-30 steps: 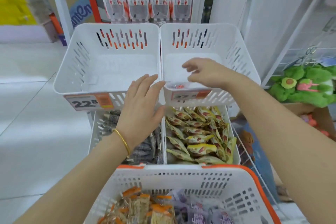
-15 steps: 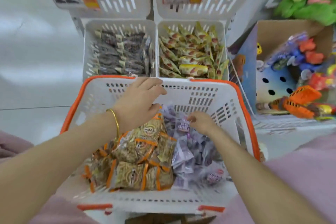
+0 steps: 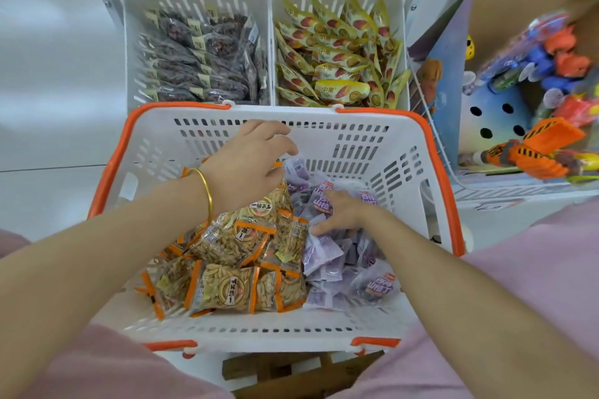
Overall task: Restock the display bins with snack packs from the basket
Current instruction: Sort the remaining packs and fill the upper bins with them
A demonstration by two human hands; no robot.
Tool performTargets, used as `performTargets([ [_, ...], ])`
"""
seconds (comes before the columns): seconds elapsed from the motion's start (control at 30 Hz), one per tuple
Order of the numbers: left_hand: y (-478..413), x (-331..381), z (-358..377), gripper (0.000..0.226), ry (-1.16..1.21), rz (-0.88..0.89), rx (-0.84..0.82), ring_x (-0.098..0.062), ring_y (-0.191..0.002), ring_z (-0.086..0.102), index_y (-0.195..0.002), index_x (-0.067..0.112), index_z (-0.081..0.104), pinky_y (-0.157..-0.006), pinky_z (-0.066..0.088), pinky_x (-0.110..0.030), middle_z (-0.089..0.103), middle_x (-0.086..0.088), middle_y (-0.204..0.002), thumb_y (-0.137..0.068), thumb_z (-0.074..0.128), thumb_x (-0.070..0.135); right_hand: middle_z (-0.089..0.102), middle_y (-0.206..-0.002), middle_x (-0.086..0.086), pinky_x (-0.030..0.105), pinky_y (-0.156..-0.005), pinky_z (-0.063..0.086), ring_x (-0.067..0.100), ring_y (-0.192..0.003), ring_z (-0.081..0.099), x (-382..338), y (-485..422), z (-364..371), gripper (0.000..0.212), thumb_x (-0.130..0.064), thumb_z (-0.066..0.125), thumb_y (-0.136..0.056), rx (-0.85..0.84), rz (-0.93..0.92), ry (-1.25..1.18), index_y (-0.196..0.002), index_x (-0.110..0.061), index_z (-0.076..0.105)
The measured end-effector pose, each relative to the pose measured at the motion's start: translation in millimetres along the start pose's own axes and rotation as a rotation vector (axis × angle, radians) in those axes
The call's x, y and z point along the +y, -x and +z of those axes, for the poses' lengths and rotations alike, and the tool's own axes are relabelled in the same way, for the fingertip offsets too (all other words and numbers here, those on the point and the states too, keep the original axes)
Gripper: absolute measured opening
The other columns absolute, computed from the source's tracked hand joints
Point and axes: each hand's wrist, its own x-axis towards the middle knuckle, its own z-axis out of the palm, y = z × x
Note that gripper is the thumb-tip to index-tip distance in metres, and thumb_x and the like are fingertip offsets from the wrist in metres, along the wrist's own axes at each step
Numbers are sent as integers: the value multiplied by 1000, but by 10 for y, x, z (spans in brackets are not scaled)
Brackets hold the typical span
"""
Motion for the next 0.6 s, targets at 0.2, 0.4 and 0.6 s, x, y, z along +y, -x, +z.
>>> performTargets([
  [0.2,24,9,1,35,2,-3,-21,-22,-137,22,-128,20,52,-112,20,-32,34,-2,-146,-93,51,16,7,-159,6,34,-111,24,25,-145,13,41,35,212,97,-25,79,-76,138,-7,-265,-151,-14,18],
  [0.4,36,24,-7,35,-10,-2,-44,-23,-136,23,-129,19,51,-111,19,-32,34,-3,-146,-94,50,17,36,-141,12,26,-105,29,25,-132,37,10,45,340,73,-13,78,-76,334,-97,-312,-140,-8,43],
  [0.6,46,6,-7,34,7,-1,-44,-20,-135,22,-129,20,51,-110,18,-29,34,-2,-145,-95,49,18,50,-128,12,38,-99,45,27,-116,52,-80,129,342,53,-2,75,-76,472,-126,-461,-126,-5,58],
])
